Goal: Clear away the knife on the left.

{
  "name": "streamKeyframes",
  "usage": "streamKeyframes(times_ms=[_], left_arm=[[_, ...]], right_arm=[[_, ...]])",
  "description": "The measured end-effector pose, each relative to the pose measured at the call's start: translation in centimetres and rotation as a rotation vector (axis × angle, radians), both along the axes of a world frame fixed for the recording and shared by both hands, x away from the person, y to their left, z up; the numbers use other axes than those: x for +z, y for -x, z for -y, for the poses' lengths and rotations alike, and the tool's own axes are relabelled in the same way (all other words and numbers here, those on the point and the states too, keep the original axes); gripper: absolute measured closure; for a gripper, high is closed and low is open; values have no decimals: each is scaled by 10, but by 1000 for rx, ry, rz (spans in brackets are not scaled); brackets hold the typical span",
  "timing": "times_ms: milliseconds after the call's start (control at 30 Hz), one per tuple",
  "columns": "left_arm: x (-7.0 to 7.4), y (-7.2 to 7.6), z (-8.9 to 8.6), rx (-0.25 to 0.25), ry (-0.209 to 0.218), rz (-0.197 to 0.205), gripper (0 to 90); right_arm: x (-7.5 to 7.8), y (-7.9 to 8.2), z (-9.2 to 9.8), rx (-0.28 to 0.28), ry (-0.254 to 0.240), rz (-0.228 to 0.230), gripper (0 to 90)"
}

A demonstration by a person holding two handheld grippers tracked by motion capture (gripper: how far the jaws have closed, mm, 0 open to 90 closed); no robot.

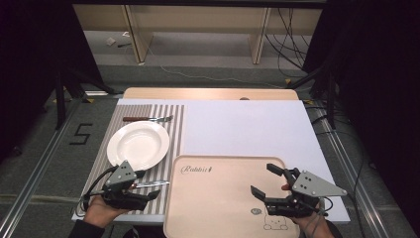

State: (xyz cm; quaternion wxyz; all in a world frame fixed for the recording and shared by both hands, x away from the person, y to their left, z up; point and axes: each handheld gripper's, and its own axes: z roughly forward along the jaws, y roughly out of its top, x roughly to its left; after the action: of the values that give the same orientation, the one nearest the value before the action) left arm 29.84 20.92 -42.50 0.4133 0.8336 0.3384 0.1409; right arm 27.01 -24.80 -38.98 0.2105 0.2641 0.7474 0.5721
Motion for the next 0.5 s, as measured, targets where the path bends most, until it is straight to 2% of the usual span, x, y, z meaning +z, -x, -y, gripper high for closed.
streamKeyframes(times_ms=[167, 267, 400, 433, 500], left_arm=[[-3, 1, -6, -2, -49, -11, 203], [-6, 1, -8, -3, -98, -33, 210], [-10, 0, -12, -5, -132, -69, 210], [-12, -1, -13, -4, -159, -72, 210], [-13, -2, -15, 3, -177, -77, 210]], right_arm=[[0, 0, -1, 1, 3, 0, 204], [1, 0, -1, 4, 0, 4, 204], [0, 0, -1, 2, 1, 0, 204], [0, 0, -1, 4, -3, 1, 204], [0, 0, -1, 7, 0, 5, 204]])
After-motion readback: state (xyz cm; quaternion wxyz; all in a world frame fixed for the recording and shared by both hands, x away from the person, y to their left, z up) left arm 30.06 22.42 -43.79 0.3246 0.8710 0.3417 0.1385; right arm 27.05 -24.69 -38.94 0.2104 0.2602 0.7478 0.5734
